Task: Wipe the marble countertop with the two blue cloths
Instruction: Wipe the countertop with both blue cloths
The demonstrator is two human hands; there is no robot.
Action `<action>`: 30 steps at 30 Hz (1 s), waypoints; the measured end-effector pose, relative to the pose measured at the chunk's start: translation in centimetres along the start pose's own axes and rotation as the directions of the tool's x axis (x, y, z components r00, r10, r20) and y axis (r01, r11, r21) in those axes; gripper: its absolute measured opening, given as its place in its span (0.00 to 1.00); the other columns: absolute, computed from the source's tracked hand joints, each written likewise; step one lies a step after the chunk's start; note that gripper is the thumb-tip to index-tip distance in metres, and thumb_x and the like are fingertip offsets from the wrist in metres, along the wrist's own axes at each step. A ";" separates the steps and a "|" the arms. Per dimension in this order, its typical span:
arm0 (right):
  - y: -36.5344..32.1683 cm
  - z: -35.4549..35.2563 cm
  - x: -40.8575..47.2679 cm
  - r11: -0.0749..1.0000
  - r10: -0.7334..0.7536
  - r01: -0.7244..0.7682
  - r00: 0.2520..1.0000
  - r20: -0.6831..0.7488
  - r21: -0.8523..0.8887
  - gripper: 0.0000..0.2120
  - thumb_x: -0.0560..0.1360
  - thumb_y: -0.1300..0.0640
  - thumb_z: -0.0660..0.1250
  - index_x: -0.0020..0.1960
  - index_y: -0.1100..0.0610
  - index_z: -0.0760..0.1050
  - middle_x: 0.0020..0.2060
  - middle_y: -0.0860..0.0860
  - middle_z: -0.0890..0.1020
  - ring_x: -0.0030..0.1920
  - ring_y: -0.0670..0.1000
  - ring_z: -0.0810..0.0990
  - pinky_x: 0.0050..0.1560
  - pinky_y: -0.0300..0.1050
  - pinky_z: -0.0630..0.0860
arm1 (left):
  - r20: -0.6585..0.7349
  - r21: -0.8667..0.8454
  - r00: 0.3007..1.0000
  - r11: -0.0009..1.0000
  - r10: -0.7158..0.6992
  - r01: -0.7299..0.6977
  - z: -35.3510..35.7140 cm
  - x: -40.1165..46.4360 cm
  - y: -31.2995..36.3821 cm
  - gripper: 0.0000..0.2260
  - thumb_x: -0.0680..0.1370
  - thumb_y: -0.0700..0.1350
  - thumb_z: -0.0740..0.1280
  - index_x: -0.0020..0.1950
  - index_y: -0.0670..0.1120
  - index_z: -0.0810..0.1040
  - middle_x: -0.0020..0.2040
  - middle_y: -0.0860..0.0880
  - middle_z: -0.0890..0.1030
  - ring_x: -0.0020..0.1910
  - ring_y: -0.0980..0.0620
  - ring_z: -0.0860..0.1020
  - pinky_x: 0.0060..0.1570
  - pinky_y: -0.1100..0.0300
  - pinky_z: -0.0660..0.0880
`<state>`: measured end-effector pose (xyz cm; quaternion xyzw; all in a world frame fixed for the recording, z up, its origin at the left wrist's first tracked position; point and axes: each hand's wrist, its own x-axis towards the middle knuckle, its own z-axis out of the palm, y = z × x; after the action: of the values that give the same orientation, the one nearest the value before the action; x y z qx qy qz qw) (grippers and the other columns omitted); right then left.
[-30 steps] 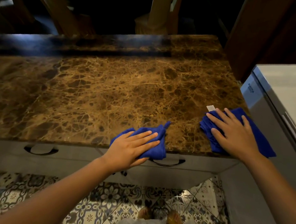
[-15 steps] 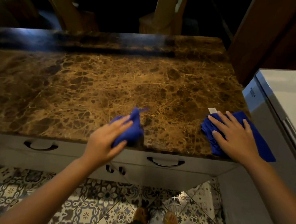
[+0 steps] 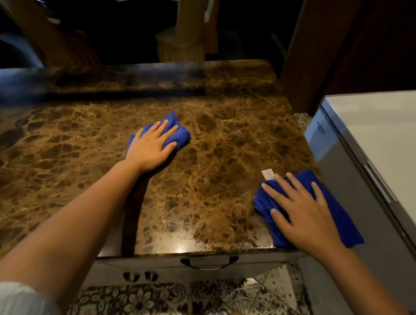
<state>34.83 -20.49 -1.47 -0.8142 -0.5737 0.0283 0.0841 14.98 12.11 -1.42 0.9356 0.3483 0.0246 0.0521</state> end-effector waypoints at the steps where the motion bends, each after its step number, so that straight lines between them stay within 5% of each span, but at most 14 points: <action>1: 0.0 0.0 0.0 1.000 0.000 0.000 1.000 -0.003 0.000 0.26 0.74 0.41 0.45 0.71 0.42 0.58 0.73 0.47 0.60 0.73 0.49 0.51 0.69 0.63 0.48 | 0.013 -0.008 0.999 0.999 0.039 -0.039 0.0 0.6 0.7 0.25 0.77 0.59 0.48 0.73 0.56 0.53 0.76 0.48 0.54 0.74 0.48 0.52 0.70 0.43 0.50; 5: 0.0 0.1 0.0 1.000 -0.007 0.007 1.000 -0.014 0.003 0.25 0.73 0.42 0.47 0.70 0.42 0.58 0.73 0.47 0.60 0.73 0.50 0.52 0.69 0.62 0.49 | 0.036 -0.015 0.975 0.975 0.221 -0.220 0.2 1.0 3.8 0.30 0.72 0.64 0.43 0.73 0.56 0.54 0.76 0.49 0.56 0.74 0.49 0.53 0.69 0.45 0.54; 12: 0.0 0.1 0.1 1.000 -0.011 0.011 1.000 -0.022 0.002 0.26 0.73 0.42 0.46 0.70 0.43 0.60 0.72 0.48 0.62 0.73 0.51 0.54 0.69 0.64 0.50 | 0.051 -0.033 0.866 0.868 0.497 -0.496 1.4 -5.1 9.5 0.25 0.76 0.61 0.48 0.73 0.58 0.54 0.75 0.52 0.57 0.74 0.50 0.54 0.68 0.40 0.54; 21: 0.1 0.2 0.1 1.000 -0.002 0.002 1.000 -0.014 -0.005 0.27 0.72 0.40 0.44 0.71 0.42 0.58 0.73 0.48 0.60 0.73 0.51 0.52 0.70 0.62 0.47 | 0.073 -0.101 0.818 0.821 0.570 -0.562 1.4 -13.7 12.1 0.23 0.78 0.59 0.50 0.73 0.57 0.56 0.76 0.53 0.55 0.74 0.51 0.50 0.69 0.42 0.51; 30: 0.1 0.1 0.1 1.000 0.001 -0.001 1.000 -0.012 -0.004 0.28 0.71 0.40 0.42 0.71 0.42 0.57 0.73 0.48 0.59 0.73 0.50 0.51 0.70 0.61 0.46 | 0.023 -0.101 0.764 0.762 0.645 -0.640 2.1 -17.1 11.7 0.22 0.78 0.56 0.56 0.71 0.54 0.62 0.73 0.52 0.62 0.72 0.52 0.59 0.63 0.48 0.70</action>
<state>34.94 -20.41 -1.62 -0.8148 -0.5730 0.0224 0.0858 9.78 -8.05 -2.36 0.9954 0.0039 0.0297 0.0910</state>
